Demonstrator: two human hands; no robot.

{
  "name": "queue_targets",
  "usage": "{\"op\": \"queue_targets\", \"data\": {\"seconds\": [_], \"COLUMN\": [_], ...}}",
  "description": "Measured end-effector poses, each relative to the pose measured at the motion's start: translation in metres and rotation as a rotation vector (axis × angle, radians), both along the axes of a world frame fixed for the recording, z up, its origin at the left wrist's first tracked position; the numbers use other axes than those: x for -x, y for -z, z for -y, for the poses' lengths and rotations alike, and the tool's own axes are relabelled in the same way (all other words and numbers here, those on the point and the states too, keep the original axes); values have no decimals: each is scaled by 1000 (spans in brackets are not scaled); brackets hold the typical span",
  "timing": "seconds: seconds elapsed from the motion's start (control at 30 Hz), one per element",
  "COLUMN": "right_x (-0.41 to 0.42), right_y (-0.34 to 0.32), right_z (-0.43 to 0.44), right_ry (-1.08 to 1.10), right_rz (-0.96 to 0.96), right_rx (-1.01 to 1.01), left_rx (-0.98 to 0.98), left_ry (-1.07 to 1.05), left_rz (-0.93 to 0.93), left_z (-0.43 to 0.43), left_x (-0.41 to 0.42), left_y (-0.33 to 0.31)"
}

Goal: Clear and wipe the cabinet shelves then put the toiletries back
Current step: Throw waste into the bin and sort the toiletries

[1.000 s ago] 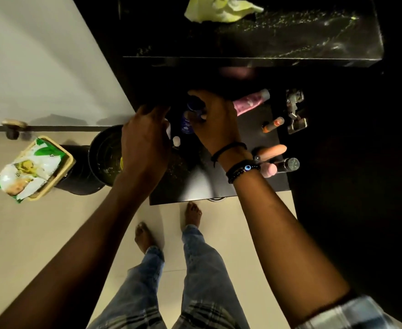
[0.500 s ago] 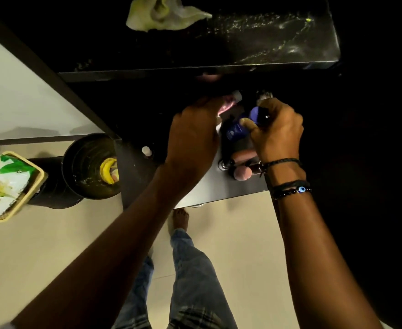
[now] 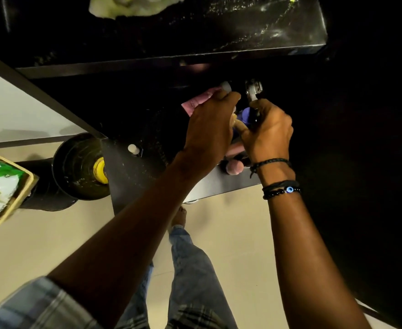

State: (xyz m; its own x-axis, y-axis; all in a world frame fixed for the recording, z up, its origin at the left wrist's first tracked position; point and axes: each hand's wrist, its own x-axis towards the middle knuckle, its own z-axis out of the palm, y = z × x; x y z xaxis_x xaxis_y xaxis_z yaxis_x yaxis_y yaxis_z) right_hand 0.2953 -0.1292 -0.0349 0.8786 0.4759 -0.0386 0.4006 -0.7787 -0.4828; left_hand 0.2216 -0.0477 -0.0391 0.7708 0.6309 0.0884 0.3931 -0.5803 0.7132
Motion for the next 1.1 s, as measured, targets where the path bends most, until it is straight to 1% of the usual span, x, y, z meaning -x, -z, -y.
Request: {"op": "queue_targets", "data": {"seconds": [0.13,0.2,0.27,0.33,0.4,0.43,0.47,0.6,0.77,0.87,0.93,1.0,1.1], "right_x": [0,1,5,16,31,39,47,67,76,75,73,71,66], "right_y": [0,-5,-12,-15,-12,-10,-8,3,13,14,13,13,14], "right_z": [3,6,9,9,9,8,7,9,13,16,19,23,29], "right_ry": [7,8,14,4,-13,-18,-21,-31,-41,-34,-24,-22,-18], "right_rz": [7,31,57,100,137,140,136,115,97,83,75,81,92], "right_rx": [-17,-17,-43,-53,-51,-55,-58,-51,-35,-37,-44,-64,-84], "left_rx": [-2,-37,-117,-187,-175,-163,-143,8,-23,-30,-1,3,-91], "left_ry": [3,11,-40,-72,-82,-92,-97,-122,-113,-87,-61,-22,90], "left_rz": [50,8,-89,-274,-452,-488,-489,-349,-262,-167,-118,-125,-147], "left_z": [-5,-12,-21,-30,-36,-39,-41,-42,-38,-26,-18,-13,-6], "left_x": [12,27,48,72,96,106,114,127,131,116,99,80,58], "left_y": [-1,1,4,10,19,23,27,42,52,39,33,40,60]}}
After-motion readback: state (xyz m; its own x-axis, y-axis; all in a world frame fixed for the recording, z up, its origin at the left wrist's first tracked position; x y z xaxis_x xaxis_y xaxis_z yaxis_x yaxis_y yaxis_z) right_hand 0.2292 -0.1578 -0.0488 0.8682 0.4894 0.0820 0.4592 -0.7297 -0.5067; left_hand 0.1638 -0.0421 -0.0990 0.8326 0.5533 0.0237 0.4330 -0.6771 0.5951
